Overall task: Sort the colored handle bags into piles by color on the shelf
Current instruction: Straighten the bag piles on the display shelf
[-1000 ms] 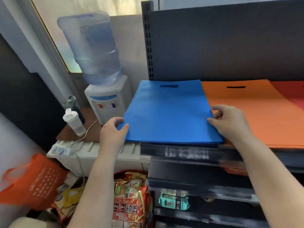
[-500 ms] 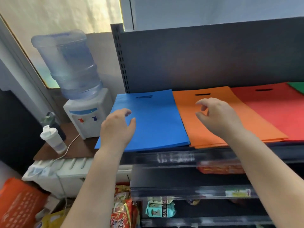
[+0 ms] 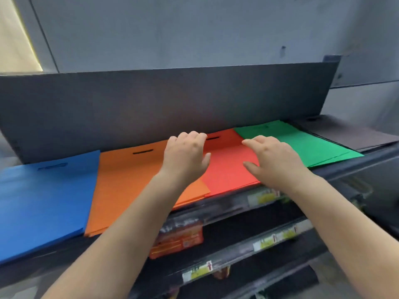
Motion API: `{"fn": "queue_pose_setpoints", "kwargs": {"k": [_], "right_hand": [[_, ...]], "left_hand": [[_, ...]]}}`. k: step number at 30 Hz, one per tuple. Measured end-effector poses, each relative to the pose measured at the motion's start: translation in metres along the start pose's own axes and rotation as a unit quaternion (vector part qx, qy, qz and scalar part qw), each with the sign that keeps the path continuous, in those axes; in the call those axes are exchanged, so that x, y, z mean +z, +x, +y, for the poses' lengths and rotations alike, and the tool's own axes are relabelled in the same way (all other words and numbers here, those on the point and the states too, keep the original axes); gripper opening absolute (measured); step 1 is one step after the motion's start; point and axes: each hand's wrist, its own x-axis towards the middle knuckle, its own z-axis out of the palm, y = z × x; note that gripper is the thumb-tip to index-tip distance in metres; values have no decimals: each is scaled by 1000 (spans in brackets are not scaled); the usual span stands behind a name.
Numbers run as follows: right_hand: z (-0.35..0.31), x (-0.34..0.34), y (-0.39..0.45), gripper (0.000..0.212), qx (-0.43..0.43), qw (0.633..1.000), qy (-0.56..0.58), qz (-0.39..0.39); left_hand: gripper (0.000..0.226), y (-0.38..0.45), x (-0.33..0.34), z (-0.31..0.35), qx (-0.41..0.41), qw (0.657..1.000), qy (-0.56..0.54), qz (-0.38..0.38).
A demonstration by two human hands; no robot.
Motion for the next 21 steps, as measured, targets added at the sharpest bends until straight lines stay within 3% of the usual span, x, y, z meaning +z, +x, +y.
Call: {"fn": "queue_pose_setpoints", "kwargs": {"k": [11, 21], "right_hand": [[198, -26, -60, 50, 190, 973, -127, -29], [351, -47, -95, 52, 314, 926, -198, -71]], "left_hand": [[47, 117, 32, 200, 218, 975, -22, -34], [37, 219, 69, 365, 337, 939, -67, -21]]}}
